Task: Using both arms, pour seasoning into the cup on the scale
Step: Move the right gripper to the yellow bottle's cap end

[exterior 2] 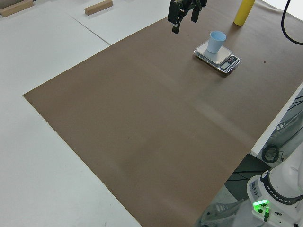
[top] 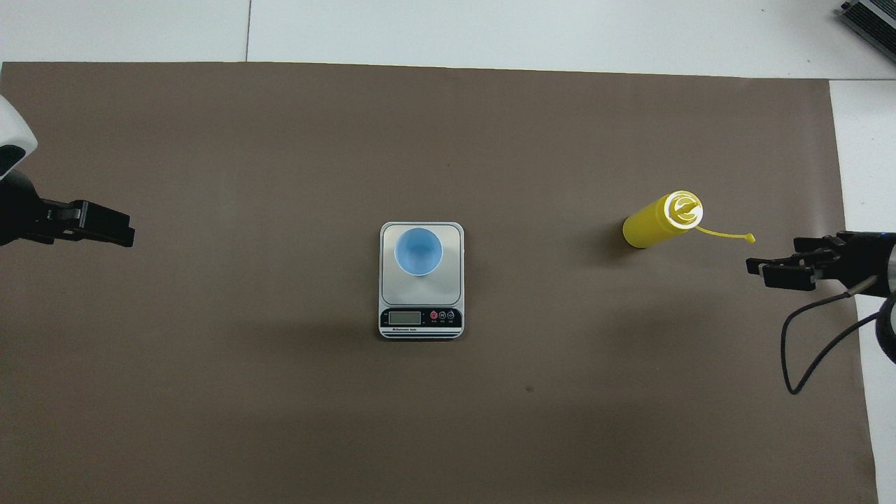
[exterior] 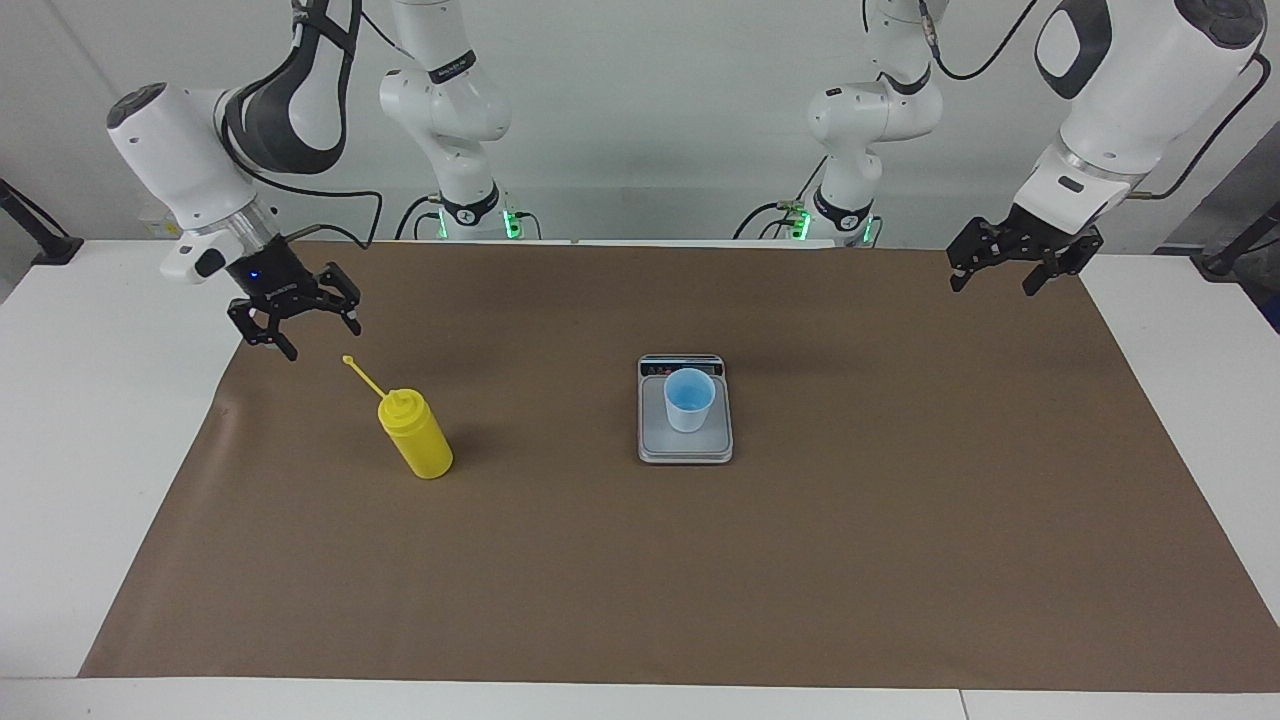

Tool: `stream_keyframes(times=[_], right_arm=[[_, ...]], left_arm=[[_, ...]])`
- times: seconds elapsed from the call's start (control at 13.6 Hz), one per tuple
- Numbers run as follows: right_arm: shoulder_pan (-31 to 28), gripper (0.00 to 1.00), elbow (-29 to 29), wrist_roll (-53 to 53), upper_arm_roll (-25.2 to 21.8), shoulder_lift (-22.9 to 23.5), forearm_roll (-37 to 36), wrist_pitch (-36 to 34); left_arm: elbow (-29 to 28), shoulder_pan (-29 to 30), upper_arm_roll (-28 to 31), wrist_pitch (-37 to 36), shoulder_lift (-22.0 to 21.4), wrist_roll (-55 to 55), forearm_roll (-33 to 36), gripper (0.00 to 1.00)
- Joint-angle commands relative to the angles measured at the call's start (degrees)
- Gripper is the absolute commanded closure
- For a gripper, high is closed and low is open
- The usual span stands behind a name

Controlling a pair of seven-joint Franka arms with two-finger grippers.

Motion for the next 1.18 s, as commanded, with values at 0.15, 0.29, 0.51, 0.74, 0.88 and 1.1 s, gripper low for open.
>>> stream_keyframes(times=[0.15, 0.29, 0.51, 0.74, 0.88, 1.1], right_arm=[[-1.69, 0.00, -6.94, -31.73, 0.46, 3.67, 22.44, 8.81], [-0.64, 0.00, -6.94, -41.33, 0.46, 6.22, 30.96, 10.83], [2.60, 0.00, -6.94, -54.70, 0.55, 9.47, 43.01, 12.69], [6.29, 0.00, -6.77, -59.13, 0.46, 10.80, 48.39, 14.70], [8.23, 0.00, -6.50, -59.91, 0.46, 11.06, 51.73, 16.02], [8.59, 0.00, -5.62, -66.49, 0.55, 13.70, 59.28, 16.12]], left_arm=[[-1.86, 0.58, -0.07, 0.18, -1.71, 0.20, -0.98, 0.00], [-1.86, 0.58, -0.07, 0.18, -1.71, 0.20, -0.98, 0.00], [-1.86, 0.58, -0.07, 0.27, -1.63, 0.20, -0.98, 0.00], [-1.94, -1.70, 1.41, 0.53, -1.71, 0.19, -0.98, 0.00], [-1.94, -3.02, 3.53, 0.53, -1.80, 0.19, -0.98, 0.00], [-2.12, -4.60, 3.97, 0.54, -1.80, 0.20, -0.98, 0.00]])
